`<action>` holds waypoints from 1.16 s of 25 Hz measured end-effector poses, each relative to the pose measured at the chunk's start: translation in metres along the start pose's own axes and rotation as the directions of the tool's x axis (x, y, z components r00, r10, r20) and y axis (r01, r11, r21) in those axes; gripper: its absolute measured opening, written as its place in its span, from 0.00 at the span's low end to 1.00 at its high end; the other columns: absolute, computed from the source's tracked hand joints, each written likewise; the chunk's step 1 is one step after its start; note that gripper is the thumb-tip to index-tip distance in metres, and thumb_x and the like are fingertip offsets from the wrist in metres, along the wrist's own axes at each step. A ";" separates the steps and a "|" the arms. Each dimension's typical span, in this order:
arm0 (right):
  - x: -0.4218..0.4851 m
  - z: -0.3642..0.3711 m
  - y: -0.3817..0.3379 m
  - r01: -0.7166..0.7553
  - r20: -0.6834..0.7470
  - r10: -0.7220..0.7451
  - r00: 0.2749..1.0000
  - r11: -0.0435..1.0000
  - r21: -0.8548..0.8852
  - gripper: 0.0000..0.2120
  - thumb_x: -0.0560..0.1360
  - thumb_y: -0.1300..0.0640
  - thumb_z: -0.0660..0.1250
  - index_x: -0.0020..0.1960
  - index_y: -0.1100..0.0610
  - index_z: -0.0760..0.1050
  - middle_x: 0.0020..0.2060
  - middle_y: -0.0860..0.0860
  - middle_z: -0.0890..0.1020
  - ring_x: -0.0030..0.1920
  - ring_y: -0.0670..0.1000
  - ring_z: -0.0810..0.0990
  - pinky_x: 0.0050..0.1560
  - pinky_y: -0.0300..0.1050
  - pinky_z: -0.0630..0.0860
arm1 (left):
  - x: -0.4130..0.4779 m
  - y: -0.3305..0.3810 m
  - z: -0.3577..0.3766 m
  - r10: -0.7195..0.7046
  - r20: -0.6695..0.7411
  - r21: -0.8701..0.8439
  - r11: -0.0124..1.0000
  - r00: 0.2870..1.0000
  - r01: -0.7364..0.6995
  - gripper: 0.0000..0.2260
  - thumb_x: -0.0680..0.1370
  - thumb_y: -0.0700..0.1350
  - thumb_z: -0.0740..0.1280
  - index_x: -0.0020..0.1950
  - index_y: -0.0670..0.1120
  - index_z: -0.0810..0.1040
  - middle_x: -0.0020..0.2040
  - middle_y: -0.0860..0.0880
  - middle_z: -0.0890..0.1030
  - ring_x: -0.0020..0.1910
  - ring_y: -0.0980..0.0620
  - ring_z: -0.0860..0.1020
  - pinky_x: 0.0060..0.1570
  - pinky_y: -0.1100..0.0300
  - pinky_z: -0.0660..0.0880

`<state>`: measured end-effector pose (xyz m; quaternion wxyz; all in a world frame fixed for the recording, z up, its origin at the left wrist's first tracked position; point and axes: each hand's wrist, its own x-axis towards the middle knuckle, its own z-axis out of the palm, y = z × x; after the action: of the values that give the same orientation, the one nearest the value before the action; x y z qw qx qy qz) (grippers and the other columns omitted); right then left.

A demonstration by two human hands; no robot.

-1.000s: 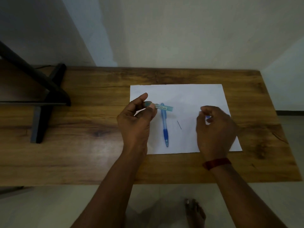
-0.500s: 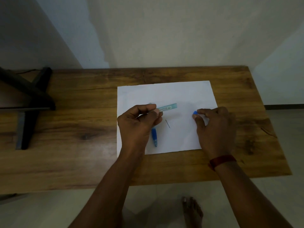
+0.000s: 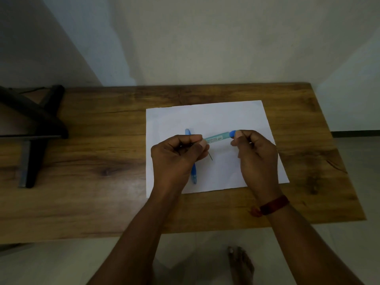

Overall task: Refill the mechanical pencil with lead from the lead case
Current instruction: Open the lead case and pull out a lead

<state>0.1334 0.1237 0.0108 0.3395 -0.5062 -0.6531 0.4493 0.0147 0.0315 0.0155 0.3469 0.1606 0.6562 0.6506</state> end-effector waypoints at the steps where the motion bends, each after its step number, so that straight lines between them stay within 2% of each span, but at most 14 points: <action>1: -0.002 0.002 -0.001 -0.024 0.018 0.023 1.000 0.999 0.031 0.06 0.79 0.57 0.63 0.45 0.52 0.77 0.45 0.50 0.82 0.41 0.43 0.76 0.40 0.26 0.74 | 0.000 0.000 -0.001 0.002 0.002 -0.001 1.000 1.000 -0.002 0.07 0.67 0.47 0.74 0.43 0.49 0.85 0.44 0.50 0.86 0.41 0.47 0.85 0.49 0.54 0.82; 3: -0.002 0.004 -0.005 -0.043 0.025 0.041 0.999 0.997 0.071 0.07 0.79 0.56 0.62 0.45 0.50 0.77 0.43 0.51 0.82 0.39 0.43 0.76 0.37 0.27 0.74 | 0.001 0.001 -0.002 0.004 0.007 -0.010 1.000 1.000 -0.004 0.06 0.67 0.46 0.74 0.43 0.49 0.85 0.44 0.50 0.86 0.41 0.47 0.85 0.47 0.56 0.82; 7: -0.003 0.004 -0.010 -0.051 0.031 0.048 0.998 0.991 0.125 0.09 0.79 0.54 0.62 0.42 0.45 0.77 0.42 0.49 0.82 0.32 0.39 0.76 0.32 0.29 0.73 | 0.000 0.002 -0.004 -0.002 -0.009 -0.010 1.000 1.000 0.002 0.05 0.68 0.43 0.74 0.43 0.49 0.84 0.45 0.49 0.86 0.42 0.46 0.85 0.49 0.52 0.82; 17: -0.006 0.004 -0.019 -0.022 0.023 0.018 1.000 0.983 0.184 0.06 0.79 0.55 0.61 0.48 0.52 0.77 0.39 0.46 0.82 0.31 0.40 0.76 0.31 0.30 0.72 | -0.002 0.013 -0.004 0.025 -0.040 -0.024 0.999 0.999 -0.026 0.05 0.71 0.38 0.74 0.44 0.47 0.84 0.44 0.48 0.86 0.40 0.47 0.85 0.45 0.56 0.82; 21: -0.007 0.003 -0.023 -0.014 0.027 0.009 1.000 0.985 0.172 0.06 0.79 0.54 0.61 0.46 0.48 0.77 0.40 0.46 0.82 0.32 0.41 0.77 0.31 0.29 0.72 | -0.004 0.020 -0.006 0.044 -0.020 0.014 0.999 0.999 -0.044 0.06 0.71 0.37 0.74 0.45 0.46 0.84 0.43 0.49 0.86 0.40 0.48 0.85 0.42 0.61 0.82; 25: -0.008 0.001 -0.024 0.038 0.032 -0.042 0.999 0.990 0.138 0.09 0.79 0.54 0.62 0.42 0.43 0.75 0.43 0.49 0.83 0.34 0.41 0.77 0.33 0.30 0.74 | -0.004 0.021 -0.006 0.024 -0.039 0.052 0.998 0.999 -0.022 0.05 0.71 0.37 0.74 0.45 0.45 0.84 0.45 0.46 0.86 0.40 0.48 0.85 0.43 0.58 0.82; 29: -0.009 0.002 -0.024 0.075 0.050 -0.081 0.995 0.991 0.108 0.09 0.78 0.54 0.63 0.40 0.46 0.76 0.42 0.45 0.82 0.35 0.39 0.77 0.35 0.30 0.74 | -0.006 0.023 -0.004 -0.004 -0.019 0.075 0.997 1.000 0.006 0.05 0.71 0.38 0.74 0.45 0.44 0.84 0.42 0.48 0.86 0.39 0.48 0.85 0.44 0.57 0.82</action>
<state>0.1254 0.1127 0.0326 0.3655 -0.4493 -0.6566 0.4831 0.0108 0.0273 0.0385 0.3360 0.1657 0.6840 0.6260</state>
